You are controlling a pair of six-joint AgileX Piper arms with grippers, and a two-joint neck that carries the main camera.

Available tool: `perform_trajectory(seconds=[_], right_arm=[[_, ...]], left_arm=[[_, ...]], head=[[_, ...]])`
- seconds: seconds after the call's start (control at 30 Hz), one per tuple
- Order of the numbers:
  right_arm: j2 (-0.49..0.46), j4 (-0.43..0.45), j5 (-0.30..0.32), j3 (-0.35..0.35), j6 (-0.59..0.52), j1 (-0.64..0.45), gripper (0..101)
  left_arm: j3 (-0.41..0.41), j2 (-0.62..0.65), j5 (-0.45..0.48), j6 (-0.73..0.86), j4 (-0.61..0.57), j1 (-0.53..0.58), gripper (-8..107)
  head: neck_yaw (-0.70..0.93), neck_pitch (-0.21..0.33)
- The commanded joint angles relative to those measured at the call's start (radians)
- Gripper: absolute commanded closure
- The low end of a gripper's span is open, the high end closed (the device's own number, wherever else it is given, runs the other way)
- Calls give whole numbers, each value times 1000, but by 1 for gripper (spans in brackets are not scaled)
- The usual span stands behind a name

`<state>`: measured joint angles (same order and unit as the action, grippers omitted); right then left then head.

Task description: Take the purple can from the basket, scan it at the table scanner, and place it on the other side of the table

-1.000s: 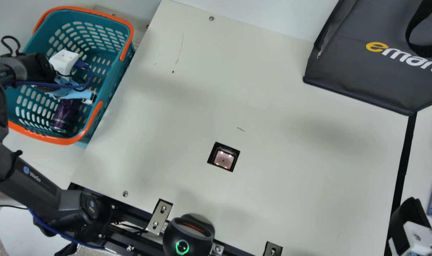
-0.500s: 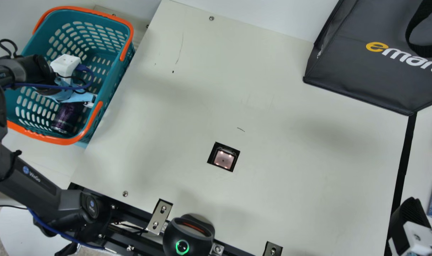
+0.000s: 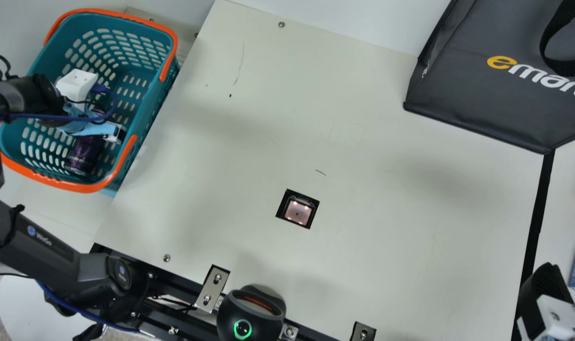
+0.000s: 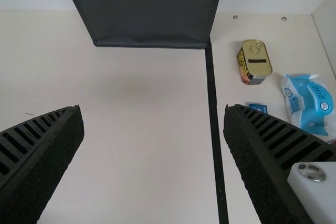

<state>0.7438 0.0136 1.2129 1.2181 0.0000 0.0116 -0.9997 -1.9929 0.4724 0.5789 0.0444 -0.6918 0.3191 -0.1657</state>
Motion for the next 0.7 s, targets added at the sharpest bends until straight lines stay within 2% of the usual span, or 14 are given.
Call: perform_trajectory(seconds=[0.0, 0.47, 0.67], right_arm=[[0, 0, 0, 0, 0, 0, 6], [0, 0, 0, 0, 0, 0, 6], [0, 0, 0, 0, 0, 0, 6]], left_arm=[[3, -3, -12, -1, 13, -3, 9], [52, -33, -95, -61, 108, -1, 9], [74, -36, -99, -63, 101, 4, 9]], head=[[2, 27], [2, 27], [2, 27]])
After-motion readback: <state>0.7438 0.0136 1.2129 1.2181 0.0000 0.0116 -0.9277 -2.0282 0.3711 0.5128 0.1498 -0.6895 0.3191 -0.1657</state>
